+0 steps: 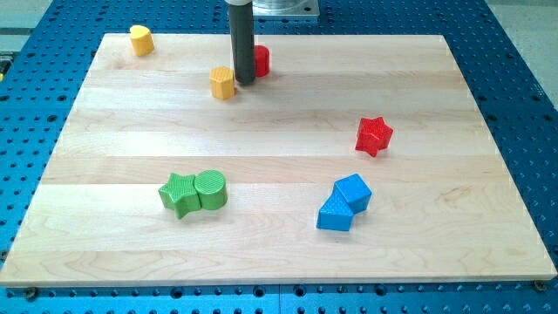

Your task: Push the green star towards the top right of the board

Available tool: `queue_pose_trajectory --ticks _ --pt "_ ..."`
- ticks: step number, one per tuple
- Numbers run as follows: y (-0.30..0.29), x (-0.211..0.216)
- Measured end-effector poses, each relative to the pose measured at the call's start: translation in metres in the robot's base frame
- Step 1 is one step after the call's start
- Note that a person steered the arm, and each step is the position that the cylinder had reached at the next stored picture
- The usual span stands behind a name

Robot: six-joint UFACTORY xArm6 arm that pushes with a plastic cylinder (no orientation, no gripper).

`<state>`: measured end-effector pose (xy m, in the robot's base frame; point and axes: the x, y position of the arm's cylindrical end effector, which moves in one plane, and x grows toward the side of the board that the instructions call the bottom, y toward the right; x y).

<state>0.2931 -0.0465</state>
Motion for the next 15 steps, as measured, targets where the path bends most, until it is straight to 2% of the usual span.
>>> queue_pose_trajectory --ticks 1,2,4,6,7,9,10,11,12,13,14,15 --pt "0.008 -0.010" --pt "-0.019 -0.003" --pt "0.043 -0.028" --pt "0.043 0.086" --pt "0.043 0.128" --pt "0.032 0.132" --pt "0.011 0.183" --pt "-0.021 0.201" --pt "-0.063 0.187" --pt "-0.138 0.229" --pt "-0.148 0.318" --pt "-0.064 0.308"
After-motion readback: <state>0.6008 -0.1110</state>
